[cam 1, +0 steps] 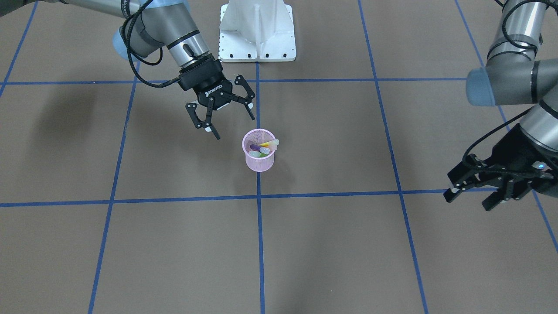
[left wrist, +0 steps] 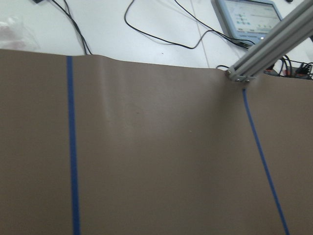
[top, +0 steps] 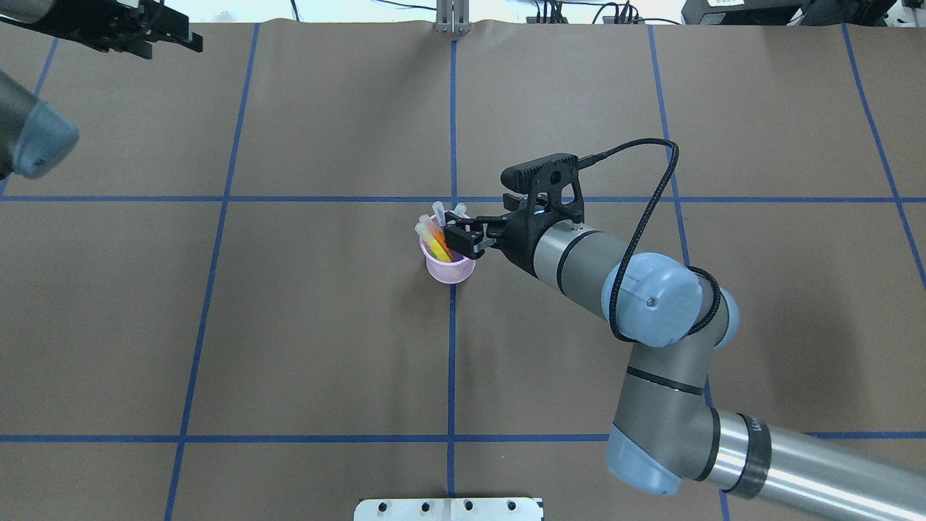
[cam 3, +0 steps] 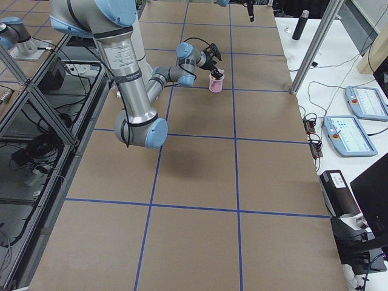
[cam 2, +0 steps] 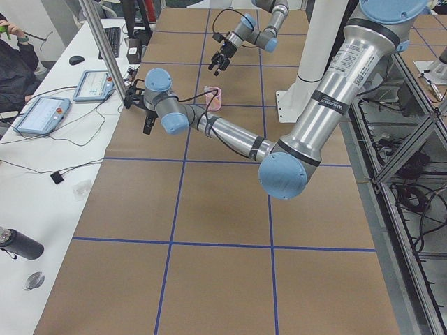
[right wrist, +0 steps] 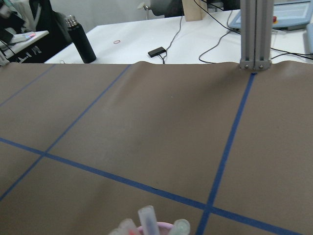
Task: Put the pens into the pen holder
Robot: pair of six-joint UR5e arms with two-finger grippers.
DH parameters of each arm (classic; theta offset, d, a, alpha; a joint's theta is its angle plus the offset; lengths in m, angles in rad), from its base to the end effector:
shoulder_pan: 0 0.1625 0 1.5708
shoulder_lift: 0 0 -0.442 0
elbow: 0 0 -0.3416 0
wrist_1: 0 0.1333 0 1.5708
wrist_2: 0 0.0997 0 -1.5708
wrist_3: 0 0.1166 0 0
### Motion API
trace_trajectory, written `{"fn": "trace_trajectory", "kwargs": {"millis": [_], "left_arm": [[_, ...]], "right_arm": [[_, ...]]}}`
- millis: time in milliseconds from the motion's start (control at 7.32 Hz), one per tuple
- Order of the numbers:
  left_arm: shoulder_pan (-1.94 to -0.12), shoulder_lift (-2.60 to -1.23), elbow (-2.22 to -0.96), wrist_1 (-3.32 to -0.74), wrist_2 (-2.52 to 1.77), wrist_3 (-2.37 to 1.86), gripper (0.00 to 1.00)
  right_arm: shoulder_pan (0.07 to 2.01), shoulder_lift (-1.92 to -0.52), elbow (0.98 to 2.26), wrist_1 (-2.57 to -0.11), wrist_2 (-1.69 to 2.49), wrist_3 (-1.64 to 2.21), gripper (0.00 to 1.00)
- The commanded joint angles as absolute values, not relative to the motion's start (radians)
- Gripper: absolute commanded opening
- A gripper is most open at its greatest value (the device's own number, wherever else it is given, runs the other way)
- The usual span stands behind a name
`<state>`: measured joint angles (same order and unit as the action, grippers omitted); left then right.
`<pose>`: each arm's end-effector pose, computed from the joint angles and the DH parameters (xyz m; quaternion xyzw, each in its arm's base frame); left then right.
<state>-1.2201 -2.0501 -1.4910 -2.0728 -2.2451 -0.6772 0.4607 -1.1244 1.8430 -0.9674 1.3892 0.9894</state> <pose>0.1671 -0.6329 0.4001 0.2116 0.4614 0.0041 0.8616 -0.4542 -0.3977 0.2679 0.3664 -0.4946 0.0081 0.7881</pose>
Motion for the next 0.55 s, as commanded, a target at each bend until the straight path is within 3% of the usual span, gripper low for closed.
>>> {"fn": "trace_trajectory", "kwargs": {"millis": [0, 137, 410], "left_arm": [[-1.336, -1.999, -1.499, -1.821, -2.139, -0.057, 1.0], [-1.344, -1.914, -1.5, -1.833, -2.043, 0.129, 1.0], [-1.385, -1.788, -1.515, -1.978, -1.99, 0.143, 1.0]], "right_arm": [[0.529, -1.149, 1.94, -1.366, 1.502, 1.167, 1.0], [0.595, -1.161, 1.968, -1.499, 1.596, 1.161, 1.0], [0.754, -1.251, 1.976, -1.502, 1.772, 1.126, 1.0]]}}
